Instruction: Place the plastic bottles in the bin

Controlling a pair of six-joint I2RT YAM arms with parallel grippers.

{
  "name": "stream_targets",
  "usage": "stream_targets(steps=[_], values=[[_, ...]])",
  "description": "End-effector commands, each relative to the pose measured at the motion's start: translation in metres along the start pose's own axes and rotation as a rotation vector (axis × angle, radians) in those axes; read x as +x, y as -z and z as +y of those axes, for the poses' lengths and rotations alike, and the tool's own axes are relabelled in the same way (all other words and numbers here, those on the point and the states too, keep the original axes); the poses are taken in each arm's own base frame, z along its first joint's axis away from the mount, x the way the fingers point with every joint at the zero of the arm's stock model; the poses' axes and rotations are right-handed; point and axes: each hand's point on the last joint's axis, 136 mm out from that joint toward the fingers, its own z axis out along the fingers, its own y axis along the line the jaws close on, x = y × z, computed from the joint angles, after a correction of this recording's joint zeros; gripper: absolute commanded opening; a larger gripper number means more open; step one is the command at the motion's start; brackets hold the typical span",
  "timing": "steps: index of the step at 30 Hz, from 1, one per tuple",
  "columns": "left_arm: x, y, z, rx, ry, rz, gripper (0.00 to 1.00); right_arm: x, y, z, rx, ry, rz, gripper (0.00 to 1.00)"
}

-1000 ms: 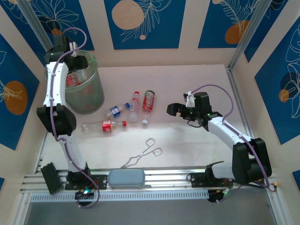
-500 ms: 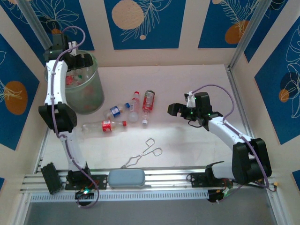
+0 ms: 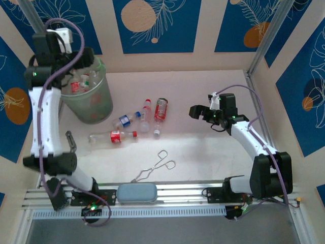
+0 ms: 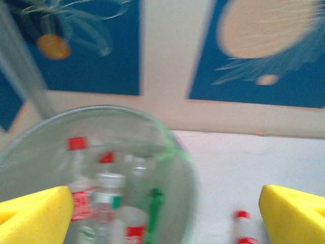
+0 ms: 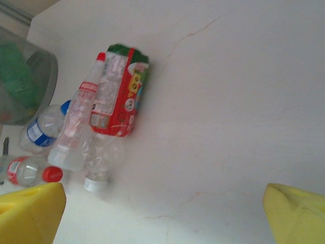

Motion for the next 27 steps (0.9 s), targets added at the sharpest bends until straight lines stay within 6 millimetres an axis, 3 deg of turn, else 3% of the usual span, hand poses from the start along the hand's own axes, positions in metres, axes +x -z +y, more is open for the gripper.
stream_targets(steps=[1, 2, 5, 9, 14, 18, 21, 27], values=[[0.035, -0.011, -0.067, 0.148, -0.019, 0.024, 0.91, -0.002, 0.009, -0.013, 0.045, 0.011, 0.037, 1.0], [0.054, -0.013, -0.092, 0.197, -0.038, 0.052, 0.91, -0.002, 0.011, -0.013, 0.044, 0.016, 0.044, 1.0], [0.11, -0.029, -0.137, 0.276, -0.025, 0.15, 0.9, -0.001, 0.015, -0.009, 0.028, 0.04, 0.059, 1.0], [0.198, -0.066, -0.18, 0.32, 0.011, 0.318, 0.89, -0.003, 0.021, 0.006, -0.033, 0.055, 0.049, 0.99], [0.277, -0.092, -0.222, 0.395, 0.062, 0.482, 0.89, -0.006, 0.031, 0.018, -0.049, 0.082, 0.035, 0.99], [0.32, -0.107, -0.235, 0.347, 0.023, 0.594, 0.86, -0.007, 0.037, 0.021, -0.045, 0.095, 0.026, 0.99], [0.341, -0.117, -0.245, 0.325, -0.003, 0.638, 0.84, -0.007, 0.04, 0.023, -0.047, 0.1, 0.024, 0.99], [0.361, -0.138, -0.257, 0.308, 0.008, 0.669, 0.83, -0.009, 0.044, 0.026, -0.054, 0.115, 0.009, 0.99]])
